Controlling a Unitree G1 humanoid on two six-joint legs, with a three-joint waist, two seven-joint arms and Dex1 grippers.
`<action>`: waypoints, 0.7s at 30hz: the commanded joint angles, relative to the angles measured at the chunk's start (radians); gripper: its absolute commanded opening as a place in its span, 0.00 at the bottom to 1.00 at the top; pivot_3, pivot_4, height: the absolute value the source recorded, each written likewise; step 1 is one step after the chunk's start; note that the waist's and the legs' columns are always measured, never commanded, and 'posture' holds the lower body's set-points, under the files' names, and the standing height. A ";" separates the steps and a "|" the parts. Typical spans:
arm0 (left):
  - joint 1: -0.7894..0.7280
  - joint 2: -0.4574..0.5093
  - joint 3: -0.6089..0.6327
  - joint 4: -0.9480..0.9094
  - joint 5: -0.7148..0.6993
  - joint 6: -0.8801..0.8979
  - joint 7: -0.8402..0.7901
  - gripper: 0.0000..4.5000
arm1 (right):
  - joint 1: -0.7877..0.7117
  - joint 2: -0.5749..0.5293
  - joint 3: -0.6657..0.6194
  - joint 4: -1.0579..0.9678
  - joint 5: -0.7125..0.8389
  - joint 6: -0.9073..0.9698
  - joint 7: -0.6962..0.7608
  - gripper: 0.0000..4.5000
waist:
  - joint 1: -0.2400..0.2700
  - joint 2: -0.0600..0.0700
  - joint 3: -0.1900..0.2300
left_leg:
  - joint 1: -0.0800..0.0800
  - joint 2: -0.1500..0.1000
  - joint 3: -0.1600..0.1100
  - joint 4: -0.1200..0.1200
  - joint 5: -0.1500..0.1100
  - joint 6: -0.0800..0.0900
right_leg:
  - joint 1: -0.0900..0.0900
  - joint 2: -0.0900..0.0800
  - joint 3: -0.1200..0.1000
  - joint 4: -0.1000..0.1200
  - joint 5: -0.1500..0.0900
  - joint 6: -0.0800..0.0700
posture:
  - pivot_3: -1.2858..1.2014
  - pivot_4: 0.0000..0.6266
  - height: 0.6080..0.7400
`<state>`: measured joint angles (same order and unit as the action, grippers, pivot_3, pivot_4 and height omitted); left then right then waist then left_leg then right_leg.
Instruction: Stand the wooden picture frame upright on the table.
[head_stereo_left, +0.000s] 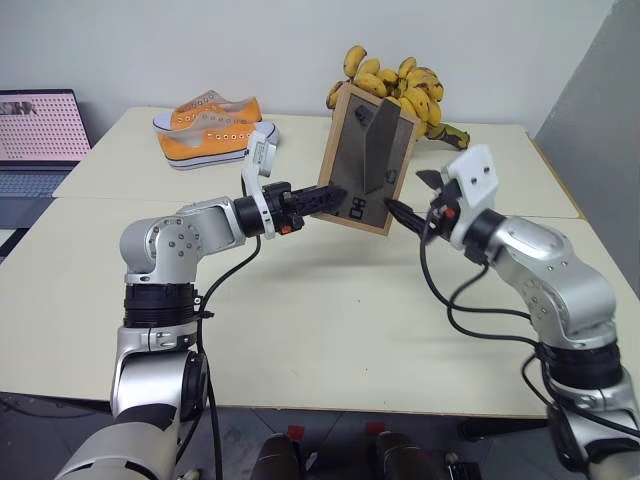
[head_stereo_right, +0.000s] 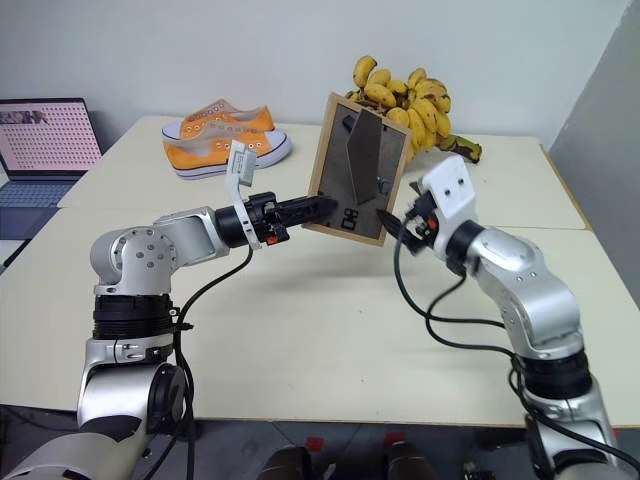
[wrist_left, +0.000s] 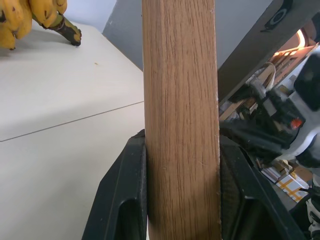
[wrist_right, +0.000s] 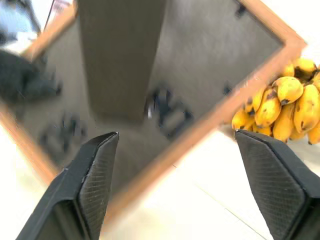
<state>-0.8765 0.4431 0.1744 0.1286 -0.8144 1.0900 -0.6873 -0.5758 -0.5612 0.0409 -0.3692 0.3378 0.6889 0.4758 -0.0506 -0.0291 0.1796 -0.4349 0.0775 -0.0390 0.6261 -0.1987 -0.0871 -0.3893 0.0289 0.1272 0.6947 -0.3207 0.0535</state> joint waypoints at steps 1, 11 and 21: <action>-0.011 0.034 0.039 -0.037 -0.026 0.011 -0.011 0.29 | 0.055 -0.101 -0.048 -0.036 -0.031 -0.097 0.090 0.84 | 0.000 0.000 0.000 | 0.000 0.000 0.000 0.000 0.000 0.000 | 0.000 0.000 0.000 0.000 0.000 0.000 | 0.52 0.24 1.00; -0.005 0.018 0.158 -0.066 -0.179 0.314 0.116 0.29 | -0.026 -0.327 0.156 0.631 -0.719 -1.271 -0.131 0.84 | -0.007 0.001 0.002 | 0.001 -0.001 0.000 0.002 0.000 0.000 | 0.001 0.000 0.001 0.000 -0.002 0.004 | 0.52 0.24 1.00; 0.038 0.024 0.256 -0.102 -0.499 0.524 0.373 0.29 | -0.303 -0.243 0.404 0.928 -1.416 -1.578 -1.007 0.84 | -0.011 0.004 0.005 | 0.001 -0.001 -0.001 0.000 0.004 -0.007 | -0.001 -0.002 0.001 0.004 -0.001 -0.001 | 0.52 0.24 1.00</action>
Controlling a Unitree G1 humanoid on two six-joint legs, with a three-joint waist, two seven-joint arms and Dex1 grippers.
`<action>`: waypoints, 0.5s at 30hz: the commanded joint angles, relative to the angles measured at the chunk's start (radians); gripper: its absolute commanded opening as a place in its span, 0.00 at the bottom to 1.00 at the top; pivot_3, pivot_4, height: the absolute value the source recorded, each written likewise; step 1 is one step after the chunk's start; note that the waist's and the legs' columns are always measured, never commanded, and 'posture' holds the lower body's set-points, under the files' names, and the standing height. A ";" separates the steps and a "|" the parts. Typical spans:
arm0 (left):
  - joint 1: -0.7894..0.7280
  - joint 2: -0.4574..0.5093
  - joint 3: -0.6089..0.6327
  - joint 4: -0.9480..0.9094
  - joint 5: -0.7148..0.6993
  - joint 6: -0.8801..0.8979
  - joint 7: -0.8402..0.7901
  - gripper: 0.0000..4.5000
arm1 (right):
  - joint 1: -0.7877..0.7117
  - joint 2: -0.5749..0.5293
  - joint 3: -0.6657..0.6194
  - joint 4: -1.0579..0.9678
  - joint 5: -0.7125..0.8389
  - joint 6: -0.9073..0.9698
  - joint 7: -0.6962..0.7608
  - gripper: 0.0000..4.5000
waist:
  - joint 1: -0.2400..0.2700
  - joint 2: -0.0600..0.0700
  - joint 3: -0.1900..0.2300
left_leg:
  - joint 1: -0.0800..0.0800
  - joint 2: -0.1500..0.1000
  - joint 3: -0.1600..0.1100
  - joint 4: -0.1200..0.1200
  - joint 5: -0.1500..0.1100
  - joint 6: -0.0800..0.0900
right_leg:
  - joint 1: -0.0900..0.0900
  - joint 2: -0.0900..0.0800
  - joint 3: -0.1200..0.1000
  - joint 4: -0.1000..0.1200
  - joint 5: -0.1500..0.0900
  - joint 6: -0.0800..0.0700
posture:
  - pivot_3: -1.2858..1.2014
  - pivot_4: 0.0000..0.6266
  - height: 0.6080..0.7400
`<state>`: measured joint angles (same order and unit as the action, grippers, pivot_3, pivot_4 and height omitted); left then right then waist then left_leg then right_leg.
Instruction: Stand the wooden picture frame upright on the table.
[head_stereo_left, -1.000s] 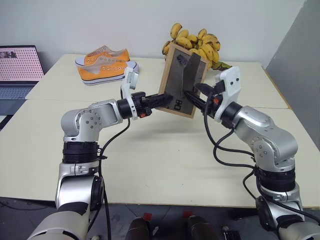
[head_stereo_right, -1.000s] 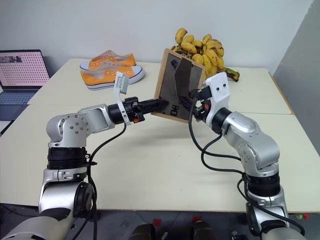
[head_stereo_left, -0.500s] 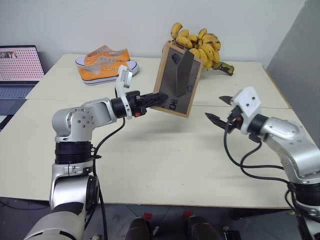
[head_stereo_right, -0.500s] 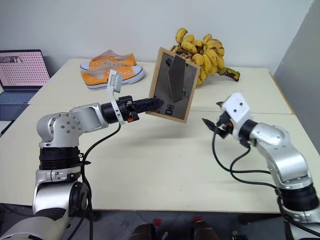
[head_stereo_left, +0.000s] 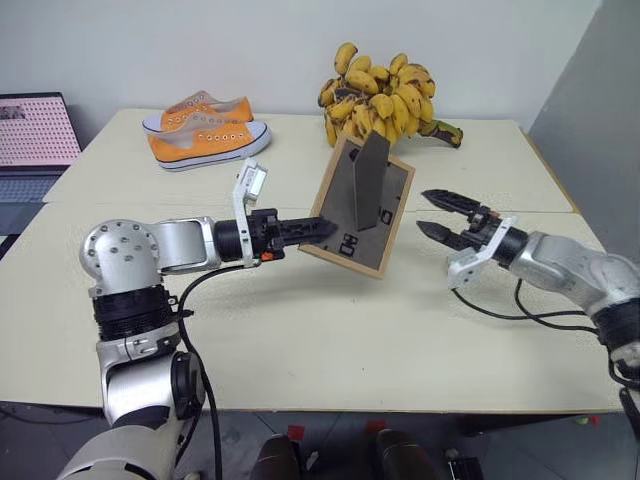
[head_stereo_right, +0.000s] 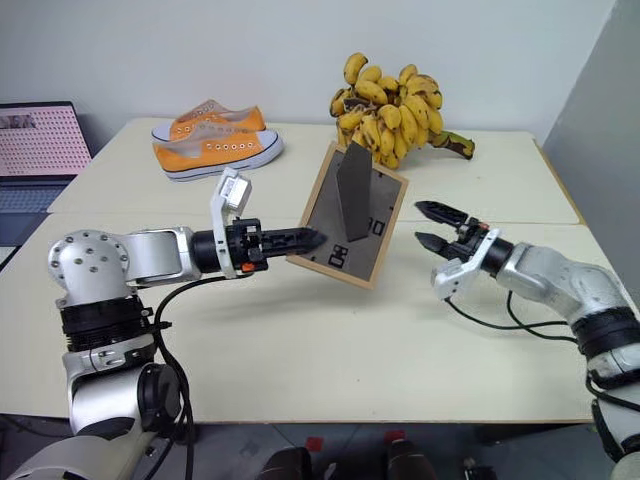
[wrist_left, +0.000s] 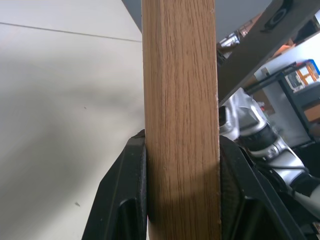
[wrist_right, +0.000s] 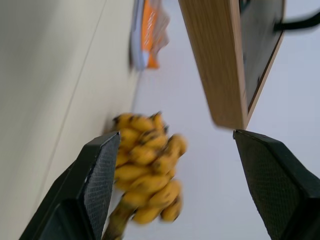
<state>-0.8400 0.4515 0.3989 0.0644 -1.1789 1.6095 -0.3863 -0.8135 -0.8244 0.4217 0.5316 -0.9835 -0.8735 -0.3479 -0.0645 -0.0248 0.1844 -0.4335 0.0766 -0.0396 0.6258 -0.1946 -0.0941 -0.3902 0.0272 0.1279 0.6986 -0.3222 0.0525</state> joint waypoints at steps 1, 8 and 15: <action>0.006 0.017 0.032 -0.037 -0.165 0.005 0.103 0.29 | -0.085 0.036 0.033 0.046 -0.114 -0.014 -0.223 0.84 | 0.006 0.000 0.000 | 0.000 0.000 0.000 0.000 0.001 -0.001 | 0.000 -0.001 0.000 0.000 0.000 0.000 | 0.52 0.24 1.00; 0.021 0.024 0.045 -0.011 -0.327 -0.007 0.282 0.29 | -0.148 0.064 0.069 0.123 -0.153 -0.010 -0.320 0.84 | 0.016 -0.001 0.000 | 0.000 -0.014 -0.003 0.002 0.003 -0.003 | 0.004 -0.013 -0.002 0.001 0.000 0.003 | 0.52 0.24 1.00; 0.061 0.078 -0.024 -0.009 -0.512 -0.100 0.414 0.29 | -0.165 0.036 0.064 0.149 -0.143 -0.028 -0.326 0.84 | 0.022 -0.001 0.001 | 0.000 -0.014 -0.007 0.002 0.003 -0.003 | 0.005 -0.013 -0.004 0.001 0.001 0.004 | 0.52 0.24 1.00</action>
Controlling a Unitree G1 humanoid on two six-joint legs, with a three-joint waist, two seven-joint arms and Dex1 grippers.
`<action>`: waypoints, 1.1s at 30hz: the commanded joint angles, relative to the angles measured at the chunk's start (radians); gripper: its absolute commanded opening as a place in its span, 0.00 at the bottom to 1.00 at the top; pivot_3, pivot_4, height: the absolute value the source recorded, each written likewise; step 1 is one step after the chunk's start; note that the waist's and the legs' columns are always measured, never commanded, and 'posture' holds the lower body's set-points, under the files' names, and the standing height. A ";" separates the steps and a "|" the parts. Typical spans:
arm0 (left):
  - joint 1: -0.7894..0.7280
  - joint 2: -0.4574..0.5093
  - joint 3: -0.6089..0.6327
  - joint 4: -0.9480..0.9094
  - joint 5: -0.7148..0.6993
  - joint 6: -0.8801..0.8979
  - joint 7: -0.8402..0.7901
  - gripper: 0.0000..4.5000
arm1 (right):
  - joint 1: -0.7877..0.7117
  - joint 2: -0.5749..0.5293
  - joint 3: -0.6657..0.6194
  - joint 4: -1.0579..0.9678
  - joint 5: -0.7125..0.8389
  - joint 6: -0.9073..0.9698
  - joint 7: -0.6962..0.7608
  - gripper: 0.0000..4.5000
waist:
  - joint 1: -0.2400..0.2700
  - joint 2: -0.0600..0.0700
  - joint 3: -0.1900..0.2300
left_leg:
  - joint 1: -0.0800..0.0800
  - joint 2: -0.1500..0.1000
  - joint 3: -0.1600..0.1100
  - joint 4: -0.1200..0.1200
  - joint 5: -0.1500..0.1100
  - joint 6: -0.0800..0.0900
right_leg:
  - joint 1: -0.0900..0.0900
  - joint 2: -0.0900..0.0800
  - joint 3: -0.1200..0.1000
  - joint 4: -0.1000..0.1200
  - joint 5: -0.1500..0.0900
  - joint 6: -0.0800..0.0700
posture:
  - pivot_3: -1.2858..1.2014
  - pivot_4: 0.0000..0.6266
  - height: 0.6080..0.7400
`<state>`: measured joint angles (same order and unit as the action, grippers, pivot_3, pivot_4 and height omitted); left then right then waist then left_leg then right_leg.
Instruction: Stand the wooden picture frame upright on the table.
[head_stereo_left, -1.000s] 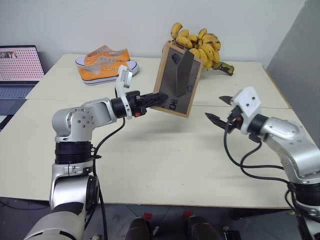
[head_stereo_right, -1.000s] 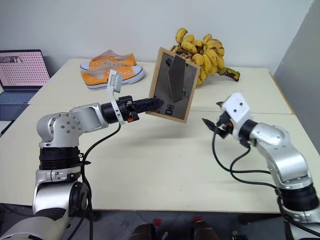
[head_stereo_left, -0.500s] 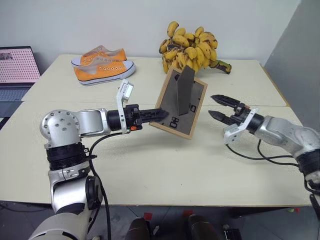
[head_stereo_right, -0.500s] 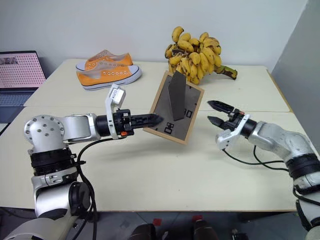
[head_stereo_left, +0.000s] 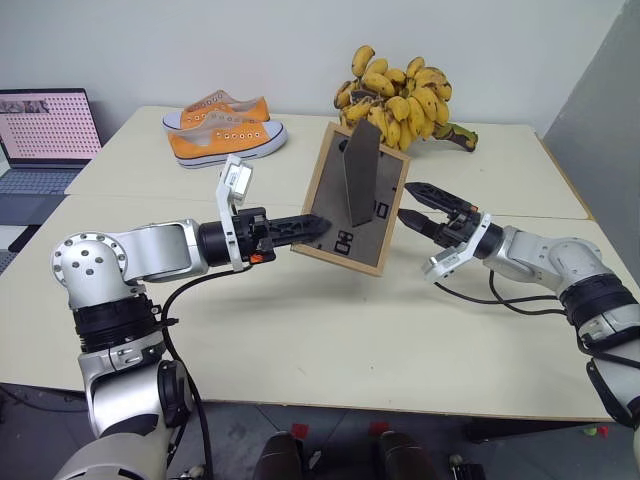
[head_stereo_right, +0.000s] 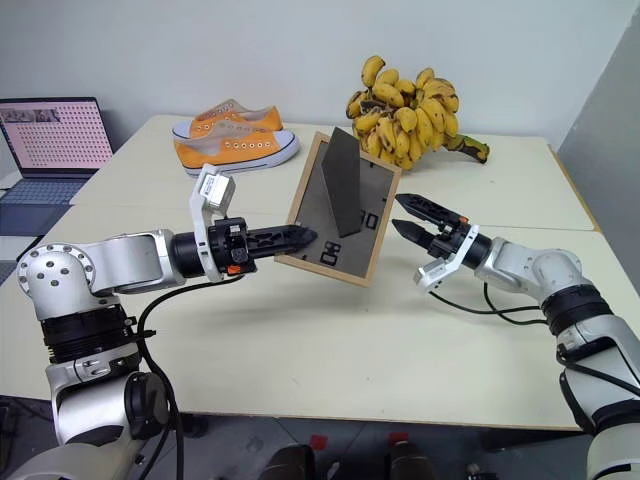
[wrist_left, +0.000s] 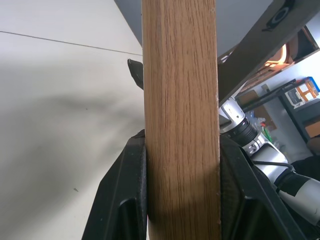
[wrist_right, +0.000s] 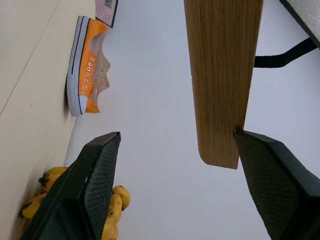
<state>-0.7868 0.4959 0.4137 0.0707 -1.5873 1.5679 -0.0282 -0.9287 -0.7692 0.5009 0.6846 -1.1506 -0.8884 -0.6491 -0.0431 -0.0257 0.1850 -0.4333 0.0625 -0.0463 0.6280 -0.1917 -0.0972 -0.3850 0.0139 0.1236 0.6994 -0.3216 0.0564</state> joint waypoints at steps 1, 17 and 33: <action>0.010 0.043 -0.054 -0.018 -0.126 -0.074 0.067 0.29 | -0.054 -0.022 -0.016 0.000 0.026 -0.015 -0.023 0.84 | 0.000 0.000 0.000 | 0.000 0.000 0.000 0.000 0.000 0.000 | 0.000 0.000 0.000 0.000 0.000 0.000 | 0.52 0.24 1.00; 0.030 0.138 -0.239 -0.031 -0.324 -0.257 0.145 0.29 | -0.078 0.002 -0.012 -0.016 0.057 -0.018 -0.007 0.84 | 0.001 0.000 0.000 | 0.000 -0.001 -0.002 0.000 0.000 0.001 | 0.001 0.000 -0.001 0.001 0.000 0.000 | 0.52 0.24 1.00; 0.046 0.200 -0.311 -0.052 -0.376 -0.327 0.128 0.29 | -0.105 0.035 -0.010 -0.004 0.045 -0.024 -0.017 0.54 | 0.003 0.000 0.000 | 0.000 -0.001 -0.003 0.001 0.001 0.001 | 0.001 0.000 -0.002 0.001 0.000 0.000 | 0.52 0.24 1.00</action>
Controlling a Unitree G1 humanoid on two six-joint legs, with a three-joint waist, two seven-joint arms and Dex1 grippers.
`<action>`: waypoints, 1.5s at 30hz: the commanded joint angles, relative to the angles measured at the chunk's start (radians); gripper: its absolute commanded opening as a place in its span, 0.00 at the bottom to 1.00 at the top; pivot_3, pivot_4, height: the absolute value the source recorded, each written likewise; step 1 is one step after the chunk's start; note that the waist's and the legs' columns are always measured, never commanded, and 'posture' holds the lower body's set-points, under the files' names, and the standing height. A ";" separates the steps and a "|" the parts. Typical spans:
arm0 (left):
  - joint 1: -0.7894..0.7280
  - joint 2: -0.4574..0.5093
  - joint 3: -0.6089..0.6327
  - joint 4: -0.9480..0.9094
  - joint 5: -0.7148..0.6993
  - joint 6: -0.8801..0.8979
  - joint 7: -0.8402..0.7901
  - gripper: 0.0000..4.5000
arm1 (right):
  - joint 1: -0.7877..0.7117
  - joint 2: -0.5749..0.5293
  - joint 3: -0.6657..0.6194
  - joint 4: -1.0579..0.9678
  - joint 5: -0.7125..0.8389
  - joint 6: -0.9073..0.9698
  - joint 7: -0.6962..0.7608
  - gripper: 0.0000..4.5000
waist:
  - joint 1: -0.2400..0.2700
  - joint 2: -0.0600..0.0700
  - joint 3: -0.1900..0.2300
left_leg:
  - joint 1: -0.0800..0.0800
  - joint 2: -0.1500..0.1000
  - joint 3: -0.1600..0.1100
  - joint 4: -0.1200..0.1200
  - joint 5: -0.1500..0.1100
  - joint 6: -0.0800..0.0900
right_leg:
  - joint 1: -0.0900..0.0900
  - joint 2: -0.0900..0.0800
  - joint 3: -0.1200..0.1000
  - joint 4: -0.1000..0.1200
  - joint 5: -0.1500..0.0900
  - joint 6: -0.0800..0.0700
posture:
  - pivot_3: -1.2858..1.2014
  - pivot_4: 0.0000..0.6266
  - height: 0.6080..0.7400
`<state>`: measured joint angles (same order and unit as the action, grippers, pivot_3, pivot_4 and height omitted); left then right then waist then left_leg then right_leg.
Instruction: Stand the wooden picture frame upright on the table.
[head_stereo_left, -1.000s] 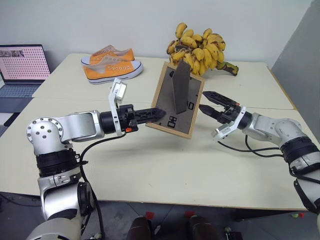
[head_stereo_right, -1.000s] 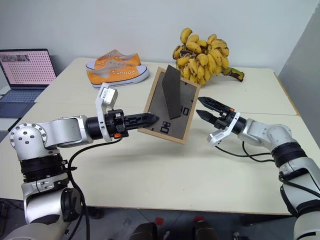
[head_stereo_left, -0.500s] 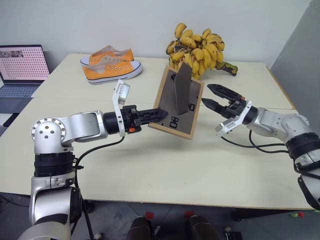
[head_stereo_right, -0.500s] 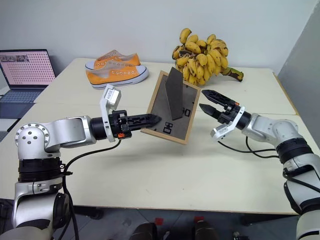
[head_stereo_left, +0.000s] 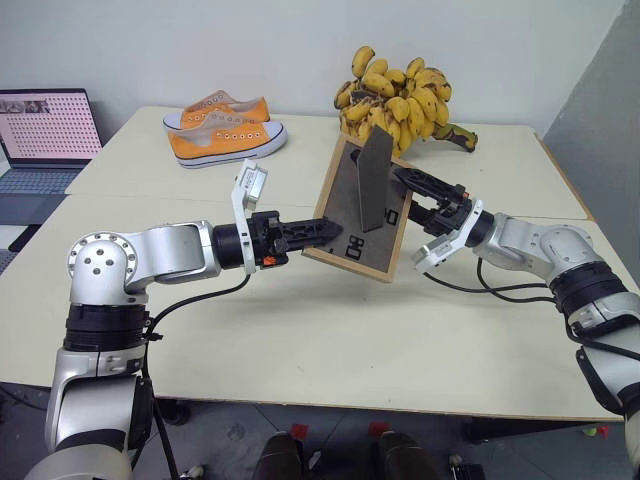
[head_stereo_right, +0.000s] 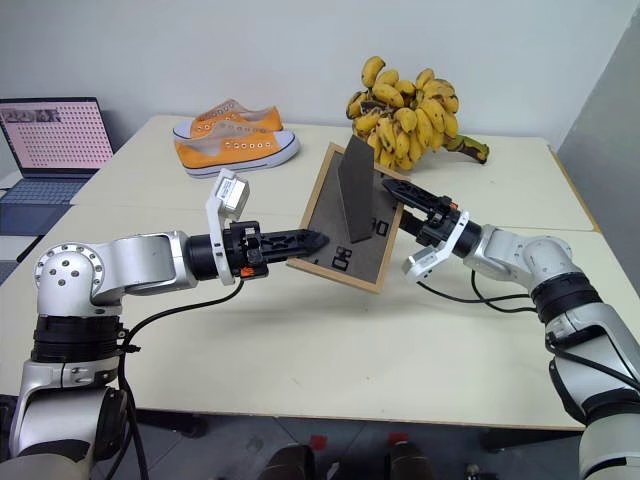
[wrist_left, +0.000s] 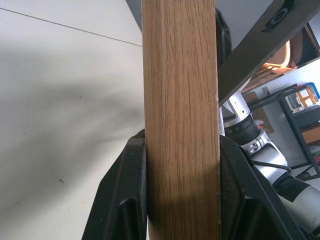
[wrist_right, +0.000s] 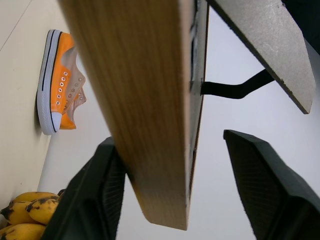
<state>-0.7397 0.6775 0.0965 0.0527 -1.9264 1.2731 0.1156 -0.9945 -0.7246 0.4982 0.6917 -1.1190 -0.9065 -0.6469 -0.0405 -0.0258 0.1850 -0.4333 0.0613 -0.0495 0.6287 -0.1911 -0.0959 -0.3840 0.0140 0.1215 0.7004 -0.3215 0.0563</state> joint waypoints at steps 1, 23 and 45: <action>0.002 0.019 0.003 -0.038 -0.039 -0.036 -0.016 0.29 | -0.038 -0.010 -0.007 -0.012 0.013 -0.006 -0.021 0.48 | 0.000 0.000 0.000 | 0.000 0.000 0.000 0.000 0.000 0.000 | 0.000 0.000 0.000 0.000 0.000 0.000 | 0.52 0.24 1.00; -0.004 0.056 -0.003 -0.063 0.020 -0.074 -0.082 0.73 | -0.041 -0.008 0.021 0.010 0.021 0.015 -0.005 0.29 | 0.000 0.000 0.000 | 0.000 0.000 -0.001 0.000 0.000 0.001 | 0.000 0.000 0.000 0.001 0.000 0.000 | 0.52 0.24 1.00; 0.979 0.259 0.748 -0.808 0.581 -0.267 -0.836 0.73 | 0.190 0.327 -0.108 -0.235 1.471 0.540 1.377 0.29 | -0.026 0.003 0.002 | 0.006 0.002 -0.009 -0.001 -0.002 0.004 | 0.013 -0.002 -0.011 -0.001 -0.001 -0.002 | 0.52 0.24 1.00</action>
<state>0.2337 0.9371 0.7926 -0.7352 -1.3539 1.0479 -0.7128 -0.7942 -0.4034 0.4607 0.6156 0.1453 -0.5516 0.5942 -0.0667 -0.0224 0.1873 -0.4271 0.0634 -0.0599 0.6278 -0.1927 -0.0923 -0.3704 0.0126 0.1091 0.6994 -0.3229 0.0539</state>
